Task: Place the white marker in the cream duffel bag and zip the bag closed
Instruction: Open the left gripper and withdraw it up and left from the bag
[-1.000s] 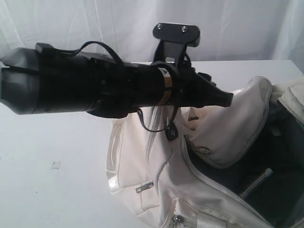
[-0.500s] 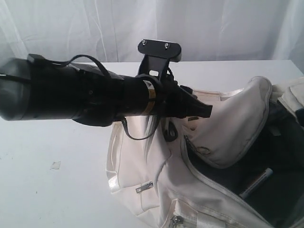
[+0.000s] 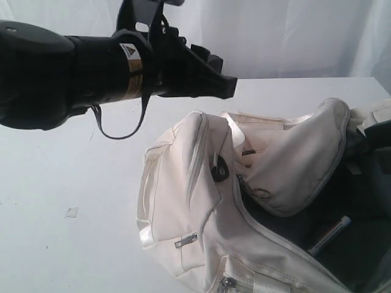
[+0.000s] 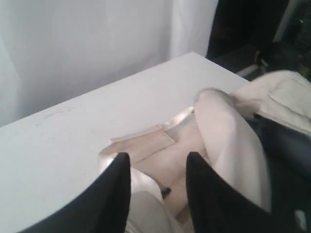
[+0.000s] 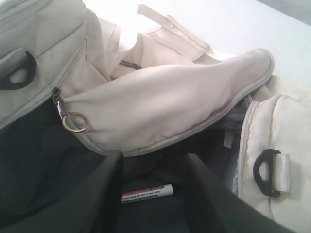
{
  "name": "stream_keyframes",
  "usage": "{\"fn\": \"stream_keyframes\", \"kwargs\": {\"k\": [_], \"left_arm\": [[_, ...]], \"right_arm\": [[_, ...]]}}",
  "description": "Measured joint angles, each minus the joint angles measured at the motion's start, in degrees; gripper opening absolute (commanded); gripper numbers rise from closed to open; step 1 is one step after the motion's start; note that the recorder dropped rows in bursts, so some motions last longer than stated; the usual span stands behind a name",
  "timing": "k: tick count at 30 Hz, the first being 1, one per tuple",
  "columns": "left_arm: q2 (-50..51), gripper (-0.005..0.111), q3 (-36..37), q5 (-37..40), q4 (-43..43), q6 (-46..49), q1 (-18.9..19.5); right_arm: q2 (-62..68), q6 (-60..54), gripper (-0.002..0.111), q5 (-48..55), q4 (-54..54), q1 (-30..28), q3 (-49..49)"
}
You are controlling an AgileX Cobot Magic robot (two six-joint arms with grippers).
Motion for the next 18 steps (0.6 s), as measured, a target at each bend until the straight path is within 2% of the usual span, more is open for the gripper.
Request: {"fn": "stream_keyframes", "kwargs": {"k": [4,5,8,15,18], "left_arm": [[-0.4,0.026,0.4,-16.6,0.0,14.7,0.0],[-0.4,0.025,0.6,-22.6,0.1,20.0,0.0],[-0.5,0.025,2.5,-33.0,0.3,27.4,-0.2],[-0.5,0.025,9.7,-38.4,0.8,29.0,-0.2],[-0.5,0.025,10.5,-50.1,-1.1,25.3,-0.2]], "right_arm": [[0.0,0.0,0.038,-0.9,0.0,0.0,0.0],[0.0,0.0,0.038,-0.9,0.0,0.0,0.0],[0.0,0.0,0.038,-1.2,0.4,0.0,0.0],[0.0,0.0,0.038,-1.2,2.5,0.0,0.0],[0.0,0.0,0.038,-1.2,3.7,0.0,0.0]]}}
